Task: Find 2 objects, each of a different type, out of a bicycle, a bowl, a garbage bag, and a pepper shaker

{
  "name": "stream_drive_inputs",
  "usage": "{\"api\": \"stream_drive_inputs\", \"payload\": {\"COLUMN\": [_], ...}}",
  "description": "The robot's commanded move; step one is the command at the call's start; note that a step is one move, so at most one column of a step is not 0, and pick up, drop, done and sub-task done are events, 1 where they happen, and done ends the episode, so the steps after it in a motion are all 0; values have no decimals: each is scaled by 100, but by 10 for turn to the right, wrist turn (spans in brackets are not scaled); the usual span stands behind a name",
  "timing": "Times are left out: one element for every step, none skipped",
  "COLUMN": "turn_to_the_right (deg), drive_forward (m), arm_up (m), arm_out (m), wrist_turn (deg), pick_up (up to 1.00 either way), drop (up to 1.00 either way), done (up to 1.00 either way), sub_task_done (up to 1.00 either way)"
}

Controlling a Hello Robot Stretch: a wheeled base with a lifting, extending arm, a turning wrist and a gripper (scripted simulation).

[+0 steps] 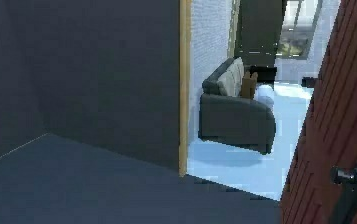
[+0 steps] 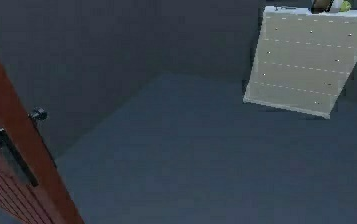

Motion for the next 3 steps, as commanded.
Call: {"api": "stream_drive_inputs", "payload": {"turn_to_the_right": [0,390,0], "drive_forward": [50,0,100], "arm_up": [0,0,0], "arm_out": [0,0,0], "wrist_turn": [0,0,0], "pick_up": [0,0,0], "drop": [0,0,0], "done": [0,0,0], "sub_task_done": [0,0,0]}}
